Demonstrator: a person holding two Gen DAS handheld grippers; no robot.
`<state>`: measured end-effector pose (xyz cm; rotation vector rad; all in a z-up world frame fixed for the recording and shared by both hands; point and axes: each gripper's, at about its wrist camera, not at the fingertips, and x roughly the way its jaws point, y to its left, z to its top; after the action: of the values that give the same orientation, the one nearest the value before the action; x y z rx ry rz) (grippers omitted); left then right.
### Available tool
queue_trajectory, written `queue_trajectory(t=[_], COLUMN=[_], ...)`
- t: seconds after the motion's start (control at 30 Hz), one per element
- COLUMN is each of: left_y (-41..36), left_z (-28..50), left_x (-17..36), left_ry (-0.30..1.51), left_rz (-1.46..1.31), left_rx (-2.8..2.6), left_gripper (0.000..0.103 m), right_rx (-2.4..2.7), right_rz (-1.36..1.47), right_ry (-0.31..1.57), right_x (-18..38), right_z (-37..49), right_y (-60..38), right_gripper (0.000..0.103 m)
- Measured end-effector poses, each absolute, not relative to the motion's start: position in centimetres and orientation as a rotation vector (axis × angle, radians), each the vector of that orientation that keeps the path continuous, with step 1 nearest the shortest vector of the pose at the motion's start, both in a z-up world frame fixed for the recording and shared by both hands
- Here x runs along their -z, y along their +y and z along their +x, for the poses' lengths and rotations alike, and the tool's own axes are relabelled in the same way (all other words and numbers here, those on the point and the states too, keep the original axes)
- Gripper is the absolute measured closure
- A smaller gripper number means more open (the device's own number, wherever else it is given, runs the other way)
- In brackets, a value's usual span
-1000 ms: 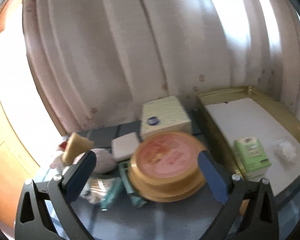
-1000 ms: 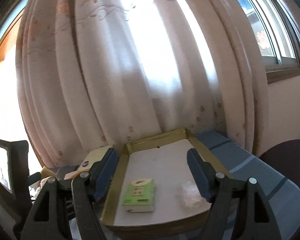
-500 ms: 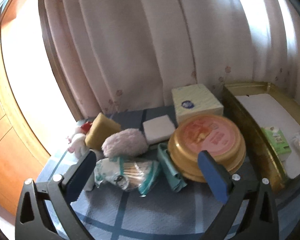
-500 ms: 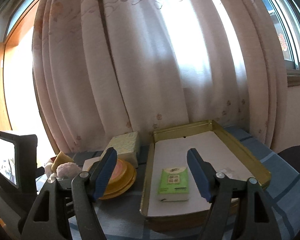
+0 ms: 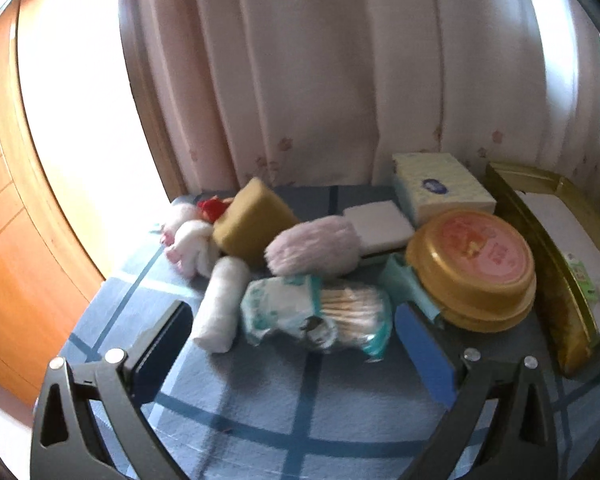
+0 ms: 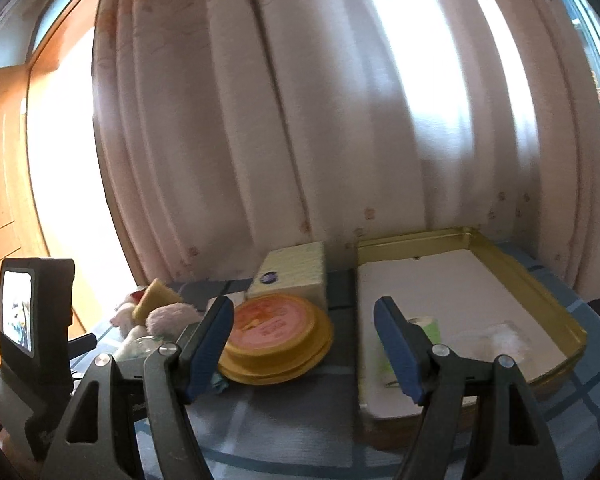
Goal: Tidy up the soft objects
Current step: 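Move both open tools back over the remaining items on the bench, then grasp the cotton swab bag with the right tool while the left tool approaches the white rolled towel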
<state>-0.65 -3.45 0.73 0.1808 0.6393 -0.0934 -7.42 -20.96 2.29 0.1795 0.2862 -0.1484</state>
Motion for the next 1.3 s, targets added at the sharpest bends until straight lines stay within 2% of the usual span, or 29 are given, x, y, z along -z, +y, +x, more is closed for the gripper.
queue_trajectory(t=[0.8, 0.93, 1.13, 1.3], left_y=[7.1, 9.2, 11.3, 12.2], left_z=[0.7, 0.8, 1.3, 1.6], left_x=[0.9, 1.0, 1.0, 1.1], left_ry=[0.708, 0.702, 0.704, 0.715], left_rz=[0.073, 0.071, 0.042, 0.034], left_rx=[-0.022, -0.081, -0.125, -0.140], left_gripper=[0.000, 0.000, 0.000, 0.000], right_rx=[-0.023, -0.078, -0.152, -0.183], right_rz=[0.091, 0.096, 0.151, -0.033], right_ry=[0.450, 0.520, 0.616, 0.587], right_x=[0.2, 1.2, 2.6, 1.4], right_z=[-3.6, -2.2, -0.3, 1.4], right_y=[-14.1, -13.3, -12.4, -9.2], right_gripper=[0.029, 0.046, 0.046, 0.046])
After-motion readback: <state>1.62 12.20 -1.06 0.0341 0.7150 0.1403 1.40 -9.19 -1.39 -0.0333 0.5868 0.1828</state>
